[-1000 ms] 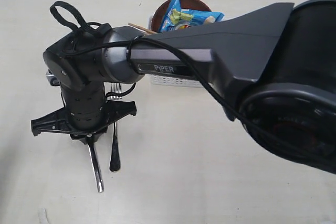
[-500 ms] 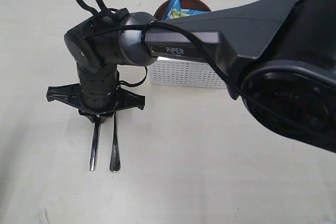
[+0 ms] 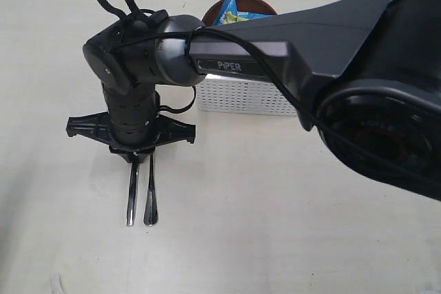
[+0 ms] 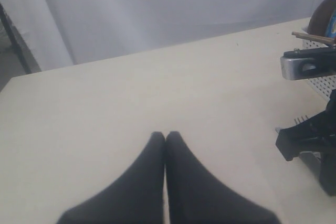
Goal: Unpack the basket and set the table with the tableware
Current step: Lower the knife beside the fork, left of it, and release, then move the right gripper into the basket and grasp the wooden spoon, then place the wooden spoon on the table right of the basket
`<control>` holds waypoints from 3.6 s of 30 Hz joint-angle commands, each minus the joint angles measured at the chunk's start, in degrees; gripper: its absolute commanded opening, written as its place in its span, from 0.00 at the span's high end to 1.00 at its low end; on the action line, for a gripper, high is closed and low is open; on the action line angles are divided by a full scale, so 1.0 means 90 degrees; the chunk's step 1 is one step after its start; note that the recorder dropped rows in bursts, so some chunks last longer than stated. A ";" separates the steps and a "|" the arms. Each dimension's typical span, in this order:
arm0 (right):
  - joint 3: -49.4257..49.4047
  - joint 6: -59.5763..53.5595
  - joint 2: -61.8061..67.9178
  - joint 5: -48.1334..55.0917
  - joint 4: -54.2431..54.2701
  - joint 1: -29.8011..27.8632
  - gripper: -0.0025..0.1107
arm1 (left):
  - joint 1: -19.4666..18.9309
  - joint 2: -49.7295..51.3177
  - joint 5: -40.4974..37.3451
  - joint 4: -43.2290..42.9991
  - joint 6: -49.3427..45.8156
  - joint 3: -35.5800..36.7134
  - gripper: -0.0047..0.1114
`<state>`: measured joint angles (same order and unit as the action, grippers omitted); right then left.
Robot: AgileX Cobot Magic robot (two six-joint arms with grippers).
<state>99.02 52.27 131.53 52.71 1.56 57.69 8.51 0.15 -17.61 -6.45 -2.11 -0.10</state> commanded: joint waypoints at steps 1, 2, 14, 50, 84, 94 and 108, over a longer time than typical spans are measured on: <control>-0.0051 -0.0070 0.0073 0.0183 -0.0057 -0.0030 0.98 | -0.0034 -0.0017 0.0050 0.0088 0.0022 0.0011 0.96; -0.0051 -0.0070 0.0073 0.0183 -0.0057 -0.0030 0.96 | -0.0034 -0.0017 0.0050 0.0088 0.0022 0.0011 0.96; -0.0051 -0.0128 -0.0323 0.0082 -0.0368 -0.0101 0.59 | -0.0034 -0.0017 0.0050 0.0088 0.0022 0.0011 0.96; -0.0051 -0.4968 -0.1477 0.0345 -0.2535 -0.1496 0.59 | -0.0034 -0.0017 0.0050 0.0088 0.0022 0.0011 0.96; -0.0051 -0.4959 -0.1724 -0.0128 -0.3574 -0.1211 0.98 | -0.0034 -0.0017 0.0050 0.0088 0.0022 0.0011 0.96; -0.0051 -0.4959 -0.2648 0.0260 -0.4068 -0.1111 0.98 | -0.0034 -0.0017 0.0050 0.0088 0.0022 0.0011 0.96; -0.0231 -0.4381 -0.3358 0.1917 -0.4994 -0.1719 0.98 | -0.0034 -0.0017 0.0050 0.0088 0.0022 0.0011 0.96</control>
<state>98.26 9.44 101.84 68.26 -42.65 45.76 8.51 0.15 -17.61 -6.45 -2.11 -0.10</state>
